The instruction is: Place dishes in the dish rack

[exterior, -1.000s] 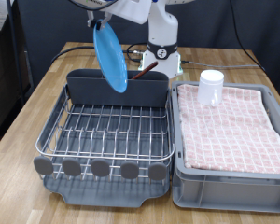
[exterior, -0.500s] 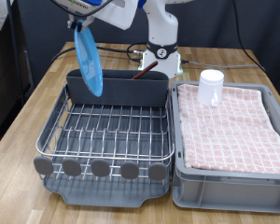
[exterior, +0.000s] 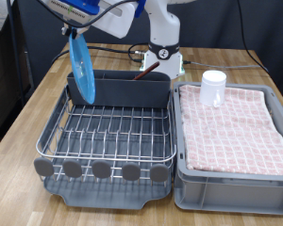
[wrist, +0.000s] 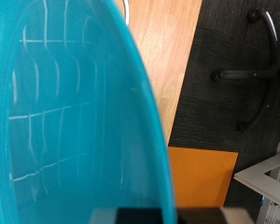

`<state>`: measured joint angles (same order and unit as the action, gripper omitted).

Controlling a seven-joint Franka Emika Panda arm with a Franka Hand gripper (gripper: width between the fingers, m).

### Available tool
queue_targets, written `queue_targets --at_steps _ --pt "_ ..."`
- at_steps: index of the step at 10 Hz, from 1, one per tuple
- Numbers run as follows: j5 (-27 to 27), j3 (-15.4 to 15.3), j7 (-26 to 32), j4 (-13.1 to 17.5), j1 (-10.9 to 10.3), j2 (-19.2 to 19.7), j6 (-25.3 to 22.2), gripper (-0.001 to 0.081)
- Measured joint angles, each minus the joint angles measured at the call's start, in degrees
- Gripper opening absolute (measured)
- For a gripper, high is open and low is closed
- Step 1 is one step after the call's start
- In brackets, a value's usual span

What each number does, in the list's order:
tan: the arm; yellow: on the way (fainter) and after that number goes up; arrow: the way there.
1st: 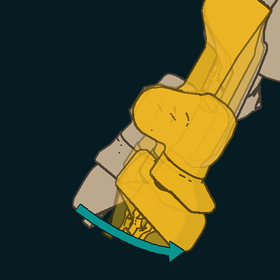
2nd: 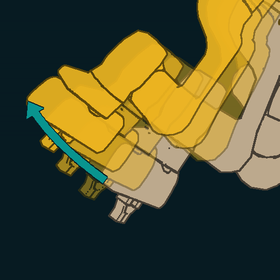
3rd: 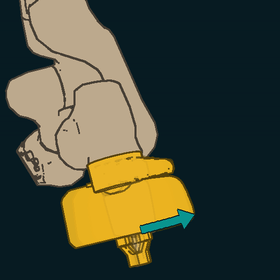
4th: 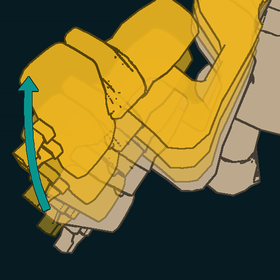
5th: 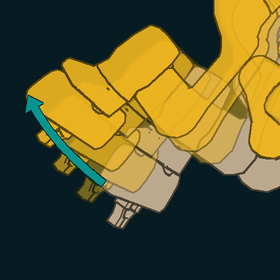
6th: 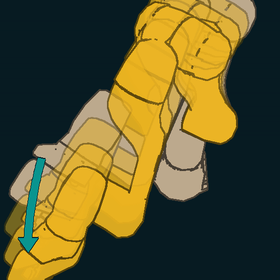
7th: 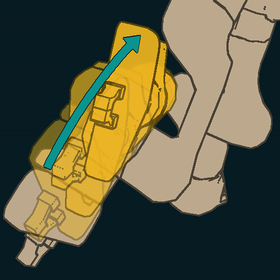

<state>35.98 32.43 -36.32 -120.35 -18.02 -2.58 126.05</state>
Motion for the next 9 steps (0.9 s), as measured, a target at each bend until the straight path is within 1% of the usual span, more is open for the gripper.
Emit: queue_targets --at_steps 4,7,9 --pt "0.83 0.86 1.24 -0.10 0.08 2.53 3.36 0.0027" --pt "4.29 1.53 0.64 -0.54 0.20 4.81 4.93 0.0027" --pt "7.34 2.28 -1.26 -1.54 0.51 6.37 8.07 0.0027"
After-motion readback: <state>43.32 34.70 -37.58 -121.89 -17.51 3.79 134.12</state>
